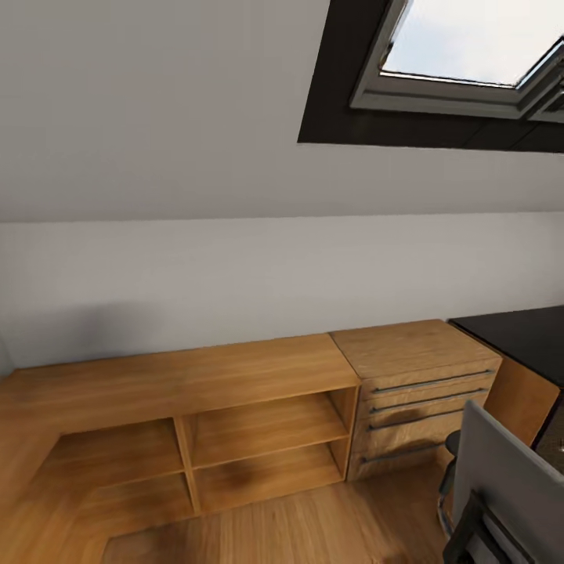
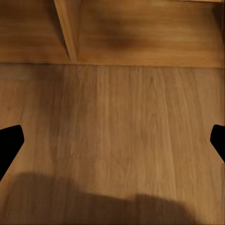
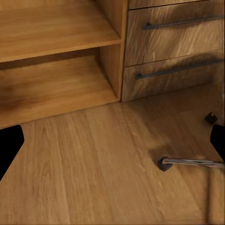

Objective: In the bedroom, organize the workspace by keeping the computer under the desk, ensuring the monitor is on the desk, placing the keyboard on the desk next to the monitor, placing the mouse on the desk next to the keyboard, moving the folder from the swivel chair onto the desk next to the mouse, stacking the notebook on top of the folder with the pen on top of the notebook, and positioning the swivel chair next to the desk.

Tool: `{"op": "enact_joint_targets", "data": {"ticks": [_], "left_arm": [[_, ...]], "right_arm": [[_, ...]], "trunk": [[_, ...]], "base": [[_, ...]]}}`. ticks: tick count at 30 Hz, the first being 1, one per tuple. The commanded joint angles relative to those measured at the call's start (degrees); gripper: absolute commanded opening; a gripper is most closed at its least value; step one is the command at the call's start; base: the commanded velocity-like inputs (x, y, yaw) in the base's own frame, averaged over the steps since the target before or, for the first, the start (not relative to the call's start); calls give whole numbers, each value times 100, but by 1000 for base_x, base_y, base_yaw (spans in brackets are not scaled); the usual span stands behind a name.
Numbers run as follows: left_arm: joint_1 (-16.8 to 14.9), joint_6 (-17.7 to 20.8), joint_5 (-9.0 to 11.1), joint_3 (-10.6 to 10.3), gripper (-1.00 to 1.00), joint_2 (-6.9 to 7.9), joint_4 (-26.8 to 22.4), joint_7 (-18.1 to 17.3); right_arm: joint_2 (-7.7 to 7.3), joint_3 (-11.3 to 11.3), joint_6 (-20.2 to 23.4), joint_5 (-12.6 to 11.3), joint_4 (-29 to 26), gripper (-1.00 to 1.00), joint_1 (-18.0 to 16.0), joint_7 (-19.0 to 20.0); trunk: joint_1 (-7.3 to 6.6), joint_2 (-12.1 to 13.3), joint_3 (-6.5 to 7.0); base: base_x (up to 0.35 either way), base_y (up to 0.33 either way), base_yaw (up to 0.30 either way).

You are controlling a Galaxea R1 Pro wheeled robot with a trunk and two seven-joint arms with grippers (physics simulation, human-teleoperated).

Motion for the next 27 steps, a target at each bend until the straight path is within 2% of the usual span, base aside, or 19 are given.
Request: {"op": "enact_joint_targets", "data": {"ticks": [1, 9, 17, 23, 27], "left_arm": [[-4, -28, 60, -43, 100, 6, 0, 42], [-4, -28, 64, -35, 100, 6, 0, 42], [-4, -28, 60, -38, 100, 5, 0, 42], [-4, -28, 60, -35, 100, 5, 0, 42], [-4, -28, 60, -35, 100, 5, 2, 41]], "right_arm": [[-1, 50, -17, -49, 6, 100, -6, -20], [0, 50, 163, -49, 5, 100, -6, -20], [0, 50, 176, -41, 0, 100, -6, -20], [1, 50, 177, 241, 3, 100, -6, -20], [3, 46, 177, 313, 6, 100, -6, -20]], "trunk": [[1, -5, -6], [1, -5, 9], [1, -5, 26], [1, -5, 39], [1, -5, 50]], "base": [[17, 48, -291], [-112, 187, -291], [-41, 30, -291], [-3, 2, -291], [0, 0, -291]]}}
